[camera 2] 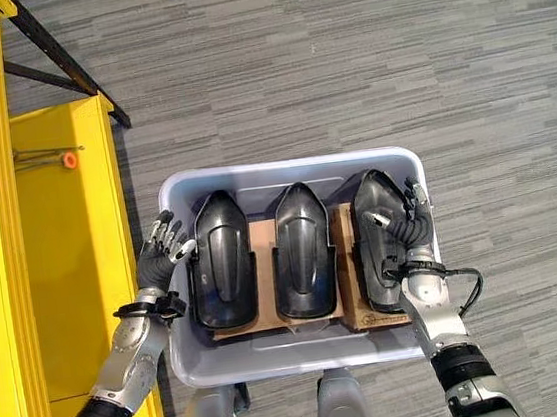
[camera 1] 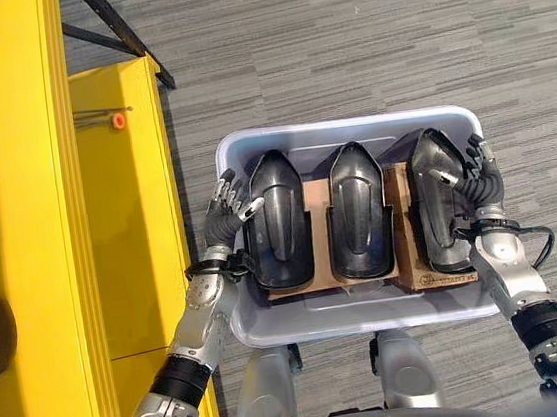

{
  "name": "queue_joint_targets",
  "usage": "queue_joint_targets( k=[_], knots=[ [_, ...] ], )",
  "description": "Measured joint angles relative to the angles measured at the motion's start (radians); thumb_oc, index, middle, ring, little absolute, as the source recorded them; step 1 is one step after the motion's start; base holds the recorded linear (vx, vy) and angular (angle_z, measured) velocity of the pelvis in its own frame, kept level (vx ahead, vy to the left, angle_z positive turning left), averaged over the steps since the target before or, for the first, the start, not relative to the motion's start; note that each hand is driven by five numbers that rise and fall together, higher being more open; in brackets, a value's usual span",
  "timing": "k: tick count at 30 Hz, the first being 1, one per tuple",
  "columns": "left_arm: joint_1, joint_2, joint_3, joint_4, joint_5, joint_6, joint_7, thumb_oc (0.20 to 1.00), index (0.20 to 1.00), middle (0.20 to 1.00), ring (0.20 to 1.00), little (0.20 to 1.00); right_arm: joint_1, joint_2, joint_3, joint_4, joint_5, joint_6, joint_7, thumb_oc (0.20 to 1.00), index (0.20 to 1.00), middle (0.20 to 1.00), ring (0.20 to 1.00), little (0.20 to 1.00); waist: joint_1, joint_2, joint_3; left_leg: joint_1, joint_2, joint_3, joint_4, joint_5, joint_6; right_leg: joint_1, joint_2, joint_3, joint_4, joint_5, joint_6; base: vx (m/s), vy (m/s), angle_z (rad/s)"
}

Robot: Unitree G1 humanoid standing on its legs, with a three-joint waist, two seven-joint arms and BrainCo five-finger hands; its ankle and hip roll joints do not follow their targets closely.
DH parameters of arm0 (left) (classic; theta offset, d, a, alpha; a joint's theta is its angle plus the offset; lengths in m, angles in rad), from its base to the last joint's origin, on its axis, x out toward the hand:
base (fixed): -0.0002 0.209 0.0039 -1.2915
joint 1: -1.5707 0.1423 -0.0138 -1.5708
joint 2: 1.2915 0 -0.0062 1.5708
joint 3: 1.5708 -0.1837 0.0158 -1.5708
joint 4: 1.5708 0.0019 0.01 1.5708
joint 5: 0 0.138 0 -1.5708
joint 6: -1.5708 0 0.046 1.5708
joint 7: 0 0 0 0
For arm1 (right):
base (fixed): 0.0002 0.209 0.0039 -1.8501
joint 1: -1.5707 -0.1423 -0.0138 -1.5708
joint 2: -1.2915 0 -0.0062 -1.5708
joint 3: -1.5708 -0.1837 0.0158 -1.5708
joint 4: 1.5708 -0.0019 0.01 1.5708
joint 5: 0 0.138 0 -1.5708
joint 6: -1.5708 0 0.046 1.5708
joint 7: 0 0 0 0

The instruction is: Move parts from the plastic box to the shelf.

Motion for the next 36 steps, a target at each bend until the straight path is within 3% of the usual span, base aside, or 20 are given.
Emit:
queue_joint_targets(
  k=[14,19,36],
  knots=[
    [0.012,-0.002,0.000,0.000,0.003,-0.005,0.002,1.000,1.000,1.000,1.000,1.000,0.135,-0.014,-0.089,-0.012,-0.114,-0.001,-0.064,1.000,1.000,1.000,1.000,1.000,-0.051,0.000,0.003,-0.034,0.003,0.008,0.008,0.000,0.000,-0.040,0.003,0.010,0.004,0.004,0.000,-0.02,-0.004,-0.02],
    [0.000,-0.001,0.000,0.000,0.028,-0.006,0.004,1.000,1.000,1.000,1.000,1.000,0.132,-0.013,-0.088,-0.014,-0.114,-0.002,-0.068,1.000,1.000,1.000,1.000,1.000,-0.051,-0.001,0.039,-0.046,0.004,0.011,0.014,0.000,0.000,-0.051,0.003,0.015,0.005,0.009,0.000,-0.01,-0.002,-0.02],
    [-0.012,0.000,-0.045,0.000,0.030,-0.024,0.022,1.000,1.000,1.000,1.000,1.000,0.113,-0.009,-0.029,0.044,-0.107,-0.014,-0.074,1.000,1.000,1.000,1.000,1.000,-0.051,-0.003,0.041,-0.066,0.005,0.019,0.017,0.001,0.001,-0.077,0.005,0.025,0.008,0.014,0.001,0.00,-0.002,-0.01]
  ],
)
